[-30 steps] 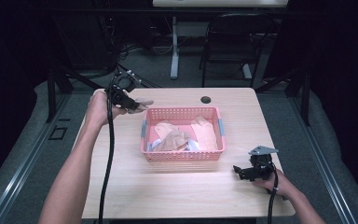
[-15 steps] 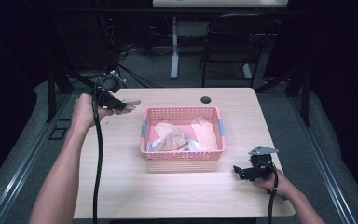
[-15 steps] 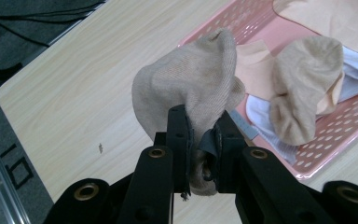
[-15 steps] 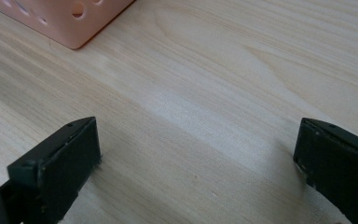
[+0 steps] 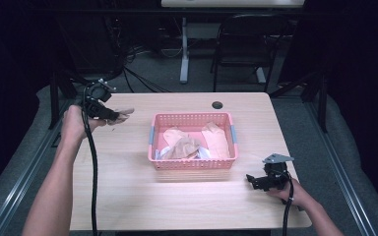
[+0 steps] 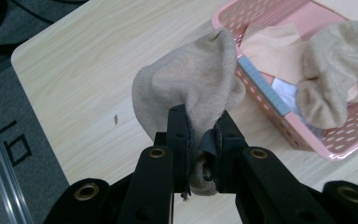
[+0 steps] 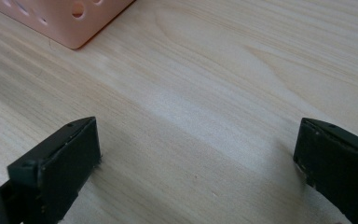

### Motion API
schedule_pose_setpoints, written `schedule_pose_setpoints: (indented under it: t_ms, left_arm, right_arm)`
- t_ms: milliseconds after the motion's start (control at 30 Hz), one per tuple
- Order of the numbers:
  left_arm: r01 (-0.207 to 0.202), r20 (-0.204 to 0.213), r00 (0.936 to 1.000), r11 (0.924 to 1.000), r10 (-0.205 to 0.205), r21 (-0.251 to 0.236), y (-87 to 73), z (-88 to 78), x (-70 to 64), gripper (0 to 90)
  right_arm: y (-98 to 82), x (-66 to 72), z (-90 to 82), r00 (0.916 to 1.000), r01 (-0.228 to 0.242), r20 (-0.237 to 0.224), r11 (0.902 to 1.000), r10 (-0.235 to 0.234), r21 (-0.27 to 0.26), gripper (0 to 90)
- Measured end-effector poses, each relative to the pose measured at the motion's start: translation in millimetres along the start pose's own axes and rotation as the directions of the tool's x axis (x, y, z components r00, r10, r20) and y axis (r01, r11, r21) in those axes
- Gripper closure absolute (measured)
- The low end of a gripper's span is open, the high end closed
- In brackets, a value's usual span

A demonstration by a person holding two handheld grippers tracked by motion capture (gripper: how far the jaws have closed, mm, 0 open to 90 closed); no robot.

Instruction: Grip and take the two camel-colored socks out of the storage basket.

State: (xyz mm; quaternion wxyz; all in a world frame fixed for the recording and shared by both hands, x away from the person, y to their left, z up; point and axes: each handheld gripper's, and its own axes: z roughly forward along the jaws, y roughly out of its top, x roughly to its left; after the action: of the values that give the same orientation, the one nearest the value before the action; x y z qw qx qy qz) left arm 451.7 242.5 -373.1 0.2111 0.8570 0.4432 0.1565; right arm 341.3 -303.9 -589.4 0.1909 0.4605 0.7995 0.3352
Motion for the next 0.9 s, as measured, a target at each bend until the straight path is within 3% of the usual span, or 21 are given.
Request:
schedule_pose_setpoints:
  t_ms: [333,900]
  left_arm:
    - [0.053,-0.012,0.9986,0.9982,-0.052,0.028,-21.8,5.6,19.0,79.8]
    - [0.119,-0.014,0.9928,0.9911,-0.119,0.059,-50.4,30.3,31.4,79.7]
  right_arm:
    - [0.1,-0.3,-0.2,1.0000,0.003,0.000,1.0000,-0.003,0.004,0.0]
    - [-0.1,0.2,0.0,1.0000,-0.001,0.002,1.0000,0.001,-0.001,0.0]
